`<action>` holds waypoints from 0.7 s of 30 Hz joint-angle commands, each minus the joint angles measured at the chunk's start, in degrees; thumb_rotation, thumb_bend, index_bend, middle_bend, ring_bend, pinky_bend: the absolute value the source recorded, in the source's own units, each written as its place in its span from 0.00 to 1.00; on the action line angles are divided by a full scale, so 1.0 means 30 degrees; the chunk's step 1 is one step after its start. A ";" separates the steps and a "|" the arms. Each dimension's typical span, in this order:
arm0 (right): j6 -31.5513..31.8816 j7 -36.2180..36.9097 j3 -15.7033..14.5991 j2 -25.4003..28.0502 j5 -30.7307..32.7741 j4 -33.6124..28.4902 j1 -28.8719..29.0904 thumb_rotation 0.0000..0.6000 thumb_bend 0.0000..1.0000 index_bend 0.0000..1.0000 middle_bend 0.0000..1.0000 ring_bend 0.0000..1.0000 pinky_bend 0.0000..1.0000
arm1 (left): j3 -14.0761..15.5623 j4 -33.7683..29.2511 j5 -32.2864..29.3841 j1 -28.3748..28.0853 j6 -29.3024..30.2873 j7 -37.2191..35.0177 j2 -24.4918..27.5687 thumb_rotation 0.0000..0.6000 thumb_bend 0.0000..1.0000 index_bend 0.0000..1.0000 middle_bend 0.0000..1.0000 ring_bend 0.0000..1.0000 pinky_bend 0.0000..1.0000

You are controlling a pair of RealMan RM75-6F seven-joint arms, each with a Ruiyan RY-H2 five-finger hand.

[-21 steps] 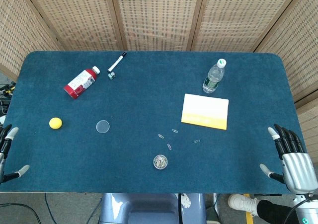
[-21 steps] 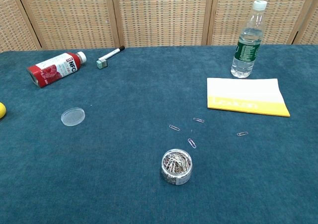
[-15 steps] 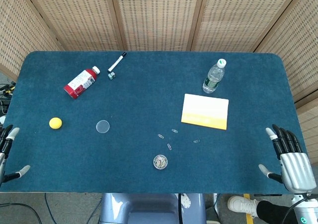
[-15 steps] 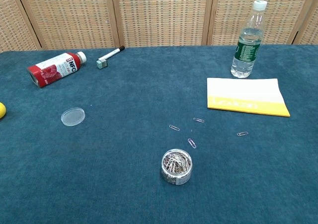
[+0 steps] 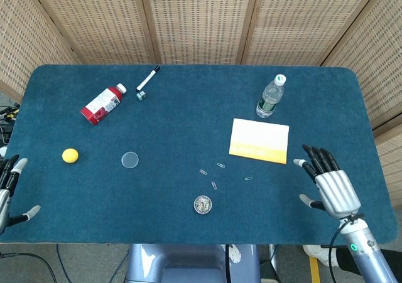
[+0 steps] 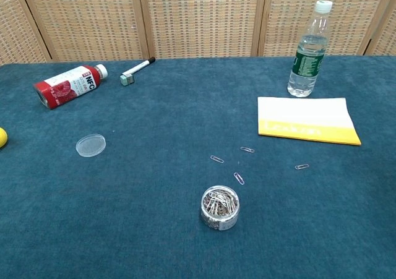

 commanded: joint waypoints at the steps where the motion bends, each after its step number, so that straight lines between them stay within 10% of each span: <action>1: -0.2102 -0.0067 0.1006 -0.1167 0.0678 0.0712 0.1977 1.00 0.19 0.35 0.00 0.00 0.06 | -0.0050 0.0174 -0.0252 -0.0183 -0.0392 0.0201 -0.0226 1.00 0.00 0.00 0.00 0.00 0.00; 21: -0.7181 -0.5478 0.1052 -0.6157 0.6769 0.2792 0.6044 1.00 0.32 0.45 0.00 0.00 0.06 | -0.0298 0.0469 -0.1163 -0.0553 -0.1095 0.0911 -0.0637 1.00 0.00 0.00 0.00 0.00 0.00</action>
